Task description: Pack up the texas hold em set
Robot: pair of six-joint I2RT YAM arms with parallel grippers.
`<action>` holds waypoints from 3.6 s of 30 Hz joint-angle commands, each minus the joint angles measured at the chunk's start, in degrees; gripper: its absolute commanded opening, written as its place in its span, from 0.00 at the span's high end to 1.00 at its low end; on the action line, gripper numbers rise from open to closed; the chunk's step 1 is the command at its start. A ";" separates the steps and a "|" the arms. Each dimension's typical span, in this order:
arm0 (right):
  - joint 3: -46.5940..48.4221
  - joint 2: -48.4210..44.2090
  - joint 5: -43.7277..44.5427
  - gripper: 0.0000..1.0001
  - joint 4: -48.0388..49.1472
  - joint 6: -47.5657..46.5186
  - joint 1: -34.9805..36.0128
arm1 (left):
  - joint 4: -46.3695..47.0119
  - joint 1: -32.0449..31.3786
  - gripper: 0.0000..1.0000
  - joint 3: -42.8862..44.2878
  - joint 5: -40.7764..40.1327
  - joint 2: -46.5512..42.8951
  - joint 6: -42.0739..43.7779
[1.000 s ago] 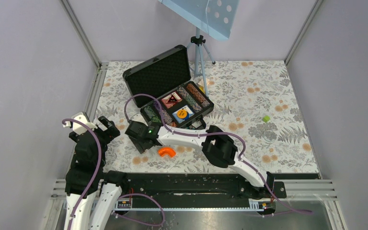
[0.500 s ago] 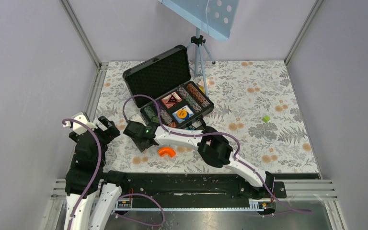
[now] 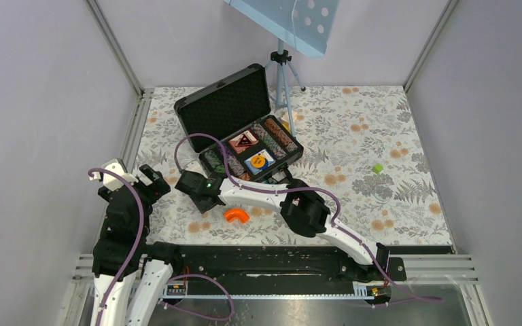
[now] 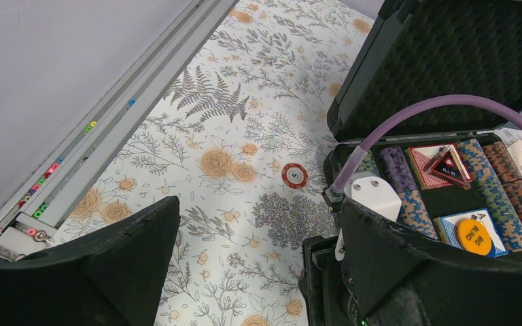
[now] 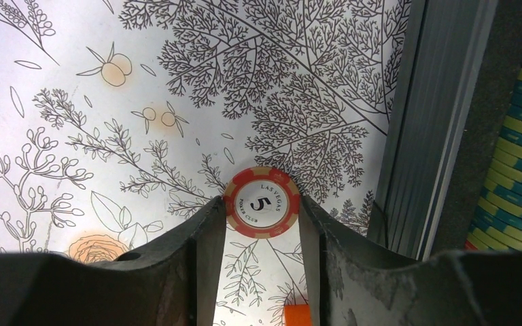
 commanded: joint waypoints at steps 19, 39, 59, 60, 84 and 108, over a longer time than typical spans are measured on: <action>2.93 -4.15 -0.39 0.53 -2.00 0.82 -0.24 | 2.46 -0.24 0.13 -0.14 -1.30 -0.63 0.72; -13.44 -15.72 -1.14 0.52 6.34 3.22 -0.23 | 2.45 -0.26 0.13 -0.16 -1.41 -0.61 0.65; -48.96 -41.91 6.59 0.52 11.92 9.09 -0.80 | 2.46 -0.30 0.13 -0.09 -1.38 -0.58 0.64; -50.83 -42.90 6.62 0.52 11.88 9.73 -1.30 | 2.45 -0.28 0.13 -0.08 -1.34 -0.51 0.63; -79.10 -58.74 12.17 0.52 11.66 13.37 -13.66 | 2.43 -0.37 0.13 -0.04 -1.21 -0.37 0.63; -80.55 -57.82 13.73 0.39 6.45 19.87 -16.12 | 2.46 -0.41 0.13 -0.08 -1.20 -0.35 0.65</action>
